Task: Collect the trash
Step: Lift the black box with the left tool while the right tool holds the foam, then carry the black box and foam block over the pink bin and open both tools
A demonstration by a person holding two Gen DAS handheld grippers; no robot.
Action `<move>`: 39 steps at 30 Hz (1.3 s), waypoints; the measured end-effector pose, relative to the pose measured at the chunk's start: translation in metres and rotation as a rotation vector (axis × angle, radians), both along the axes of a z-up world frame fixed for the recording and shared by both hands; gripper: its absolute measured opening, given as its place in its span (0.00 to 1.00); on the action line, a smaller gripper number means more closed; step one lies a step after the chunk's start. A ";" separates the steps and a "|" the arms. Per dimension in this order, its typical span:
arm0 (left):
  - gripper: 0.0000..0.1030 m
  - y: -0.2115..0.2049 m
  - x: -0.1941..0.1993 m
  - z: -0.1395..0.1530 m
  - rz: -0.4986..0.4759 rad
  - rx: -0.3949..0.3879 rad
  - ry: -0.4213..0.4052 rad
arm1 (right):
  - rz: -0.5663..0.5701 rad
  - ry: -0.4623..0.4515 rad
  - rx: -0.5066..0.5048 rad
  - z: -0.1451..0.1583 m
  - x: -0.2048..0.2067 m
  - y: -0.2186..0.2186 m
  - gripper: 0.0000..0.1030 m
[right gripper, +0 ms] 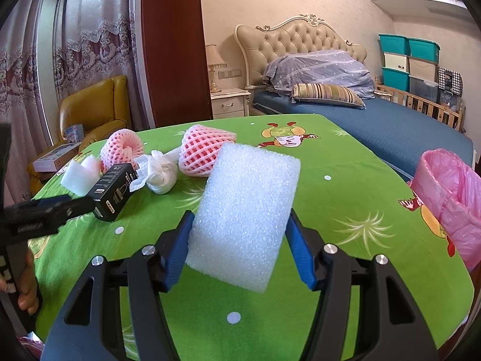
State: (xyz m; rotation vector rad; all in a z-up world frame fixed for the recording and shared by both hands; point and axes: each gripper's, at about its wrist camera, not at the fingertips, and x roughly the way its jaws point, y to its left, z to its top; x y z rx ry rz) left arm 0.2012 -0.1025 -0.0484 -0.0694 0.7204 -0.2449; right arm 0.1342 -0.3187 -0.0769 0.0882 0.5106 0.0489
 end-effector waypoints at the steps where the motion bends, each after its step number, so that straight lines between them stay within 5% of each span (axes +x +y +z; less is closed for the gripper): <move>1: 0.79 -0.003 0.006 0.001 0.003 0.012 0.006 | 0.000 -0.001 0.001 0.000 0.000 -0.001 0.57; 8: 0.68 -0.015 0.061 -0.015 0.029 0.018 0.169 | 0.006 -0.004 0.008 -0.001 -0.001 -0.003 0.57; 10: 0.44 -0.015 0.063 -0.017 0.039 0.023 0.167 | 0.009 -0.006 0.010 -0.001 -0.001 -0.003 0.57; 12: 0.37 -0.013 0.056 -0.016 0.000 -0.006 0.170 | 0.012 -0.009 0.012 -0.001 -0.001 -0.003 0.57; 24: 0.37 -0.015 -0.038 0.011 -0.083 0.050 -0.050 | 0.041 -0.025 0.048 0.001 -0.018 -0.010 0.57; 39: 0.37 -0.084 -0.070 0.018 -0.281 0.179 -0.151 | 0.060 -0.079 0.072 0.011 -0.064 -0.039 0.57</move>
